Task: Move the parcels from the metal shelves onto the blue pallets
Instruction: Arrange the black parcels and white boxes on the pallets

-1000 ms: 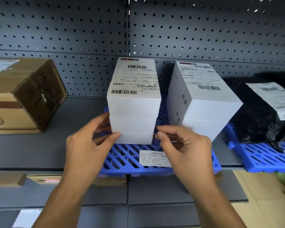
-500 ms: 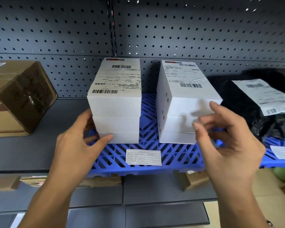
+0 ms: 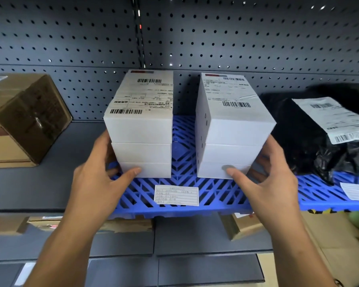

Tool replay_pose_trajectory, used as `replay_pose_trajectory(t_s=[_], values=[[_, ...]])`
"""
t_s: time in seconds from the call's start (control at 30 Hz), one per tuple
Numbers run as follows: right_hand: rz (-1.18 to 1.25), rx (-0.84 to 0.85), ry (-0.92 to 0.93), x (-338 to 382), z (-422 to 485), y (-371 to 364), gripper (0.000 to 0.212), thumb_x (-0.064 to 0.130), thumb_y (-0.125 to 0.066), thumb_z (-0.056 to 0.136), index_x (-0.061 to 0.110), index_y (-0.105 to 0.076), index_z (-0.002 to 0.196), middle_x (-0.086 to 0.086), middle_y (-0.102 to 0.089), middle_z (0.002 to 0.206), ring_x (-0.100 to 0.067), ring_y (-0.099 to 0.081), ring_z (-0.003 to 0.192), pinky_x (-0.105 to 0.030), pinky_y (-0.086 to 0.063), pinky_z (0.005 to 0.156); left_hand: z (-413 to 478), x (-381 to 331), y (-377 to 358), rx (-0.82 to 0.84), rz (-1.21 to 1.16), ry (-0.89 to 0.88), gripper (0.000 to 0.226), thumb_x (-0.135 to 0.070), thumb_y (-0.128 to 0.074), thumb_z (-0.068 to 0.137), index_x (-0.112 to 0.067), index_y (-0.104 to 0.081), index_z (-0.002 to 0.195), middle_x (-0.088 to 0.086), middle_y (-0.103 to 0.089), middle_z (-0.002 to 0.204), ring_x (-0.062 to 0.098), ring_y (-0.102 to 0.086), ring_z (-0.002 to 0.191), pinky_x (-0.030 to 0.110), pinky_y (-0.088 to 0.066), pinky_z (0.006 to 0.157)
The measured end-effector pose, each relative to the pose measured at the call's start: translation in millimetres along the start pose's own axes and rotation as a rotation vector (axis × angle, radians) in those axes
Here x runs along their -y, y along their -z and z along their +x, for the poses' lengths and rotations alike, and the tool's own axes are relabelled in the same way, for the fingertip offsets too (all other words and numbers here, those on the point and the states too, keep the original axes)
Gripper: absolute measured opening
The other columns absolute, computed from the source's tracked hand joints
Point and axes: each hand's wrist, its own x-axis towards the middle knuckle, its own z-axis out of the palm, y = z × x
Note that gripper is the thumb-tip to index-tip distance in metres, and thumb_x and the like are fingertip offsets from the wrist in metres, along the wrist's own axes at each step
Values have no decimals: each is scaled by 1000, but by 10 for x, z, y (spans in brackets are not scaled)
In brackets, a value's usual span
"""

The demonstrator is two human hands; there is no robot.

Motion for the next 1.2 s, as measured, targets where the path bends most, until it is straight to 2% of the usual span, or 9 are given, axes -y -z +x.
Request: replay_pose_trajectory(t_s=[0.07,0.17,0.3,0.37,0.47,0.77,1.1,1.2], values=[[-4,44,-31,-19,21,-2,92,16,-88,78,42,-39,152,31,-62,130,14,-60,116,-19,-53,101,8,3,-8,0,5,10,90,-13,-84,78,-51,-37,144,-37,-56,115,1,-61,116,27,-50,97],[-28,95,-77,-66,81,24,83,13,-86,80,40,-45,147,29,-67,123,10,-64,113,-23,-53,102,25,4,-15,-7,18,21,90,-11,-84,77,-51,-37,144,-38,-57,112,-10,-58,110,26,-50,98],[-87,152,-72,-78,144,79,67,11,-84,82,36,-53,136,27,-68,116,14,-65,107,-12,-51,97,50,23,-13,-11,21,36,91,-10,-85,77,-48,-38,145,-33,-60,112,-4,-60,114,26,-50,99],[-110,158,-61,-82,162,101,64,11,-84,82,36,-54,132,29,-68,113,15,-65,104,-8,-50,94,55,31,-12,-8,9,43,90,-10,-84,78,-48,-38,145,-33,-61,113,-6,-60,114,26,-50,99],[-120,167,-64,-96,174,121,69,12,-84,83,36,-53,139,29,-69,115,13,-65,107,-9,-52,93,59,36,-11,-5,1,46,90,-10,-84,78,-49,-38,144,-36,-60,113,-11,-59,111,24,-50,97],[-94,193,-31,-79,195,61,79,5,-83,83,35,-48,148,24,-68,124,14,-64,111,-8,-49,95,74,38,-5,-1,-1,51,87,-9,-84,78,-47,-41,144,-32,-63,113,-8,-62,110,25,-51,97],[-93,214,-37,-75,213,-8,82,8,-84,83,40,-46,148,27,-68,125,11,-62,116,-17,-51,102,85,37,-8,-9,3,66,87,-10,-85,77,-48,-41,142,-36,-61,109,-13,-60,106,20,-49,94],[-83,220,-35,-67,210,-34,81,8,-84,82,40,-47,147,33,-67,122,13,-61,117,-22,-53,104,102,34,-17,0,18,58,85,-10,-84,78,-49,-43,141,-42,-62,102,-19,-60,103,12,-50,92]])
